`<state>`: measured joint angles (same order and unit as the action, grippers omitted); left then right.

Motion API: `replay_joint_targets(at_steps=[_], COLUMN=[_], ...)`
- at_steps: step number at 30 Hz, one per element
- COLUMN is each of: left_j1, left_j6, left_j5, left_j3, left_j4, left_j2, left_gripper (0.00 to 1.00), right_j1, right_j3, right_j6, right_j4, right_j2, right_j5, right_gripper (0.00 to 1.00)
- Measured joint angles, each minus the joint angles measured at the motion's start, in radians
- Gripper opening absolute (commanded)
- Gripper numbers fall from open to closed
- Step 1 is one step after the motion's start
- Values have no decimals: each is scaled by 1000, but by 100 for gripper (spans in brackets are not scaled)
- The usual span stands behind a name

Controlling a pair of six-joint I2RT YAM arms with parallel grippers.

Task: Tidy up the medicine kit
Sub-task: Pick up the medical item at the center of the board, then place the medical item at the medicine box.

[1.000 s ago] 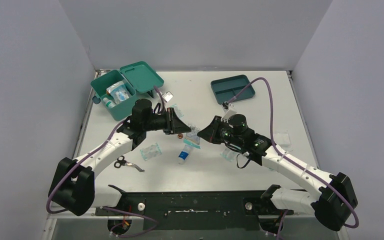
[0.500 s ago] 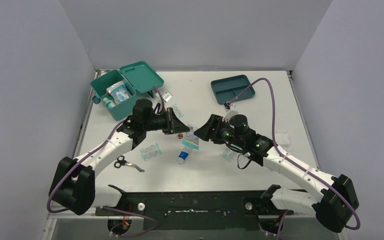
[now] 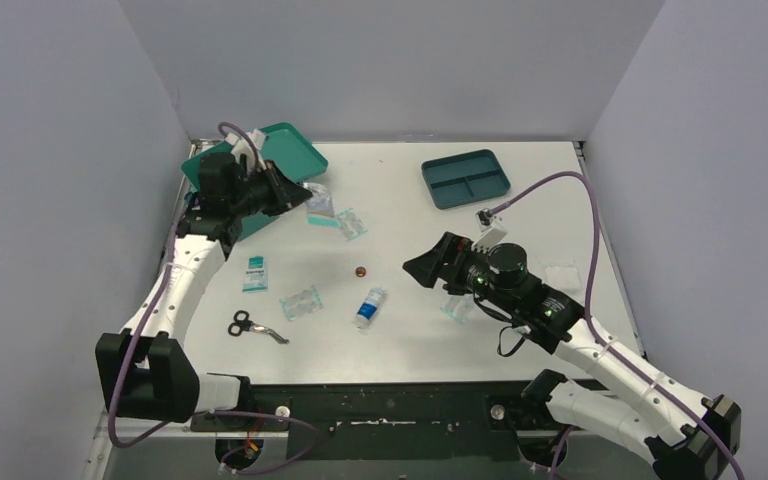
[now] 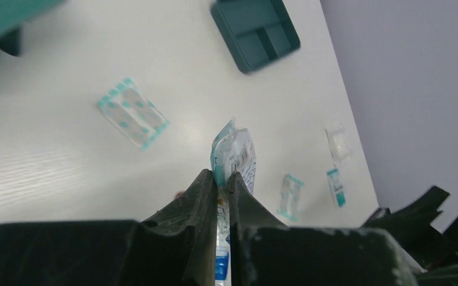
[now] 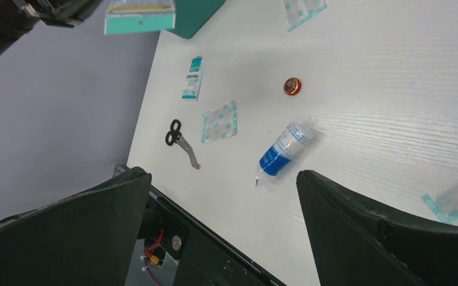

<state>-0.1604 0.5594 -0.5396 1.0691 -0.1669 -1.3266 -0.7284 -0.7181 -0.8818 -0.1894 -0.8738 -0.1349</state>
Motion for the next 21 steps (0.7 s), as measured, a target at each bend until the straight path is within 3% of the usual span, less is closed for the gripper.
replay_joint_targets(at_steps=[9, 21], left_j1=[261, 388], left_j6=[-84, -212], left_j5=[124, 261], left_j3=[130, 327], left_j4=[-50, -139], left_j2=[-89, -277], left_gripper=[0, 0], right_j1=[0, 0], right_j3=[5, 2], right_j6=[35, 90], right_j4=[-64, -116], right_j2=[45, 36], right_j5=[27, 54], right_gripper=[100, 100])
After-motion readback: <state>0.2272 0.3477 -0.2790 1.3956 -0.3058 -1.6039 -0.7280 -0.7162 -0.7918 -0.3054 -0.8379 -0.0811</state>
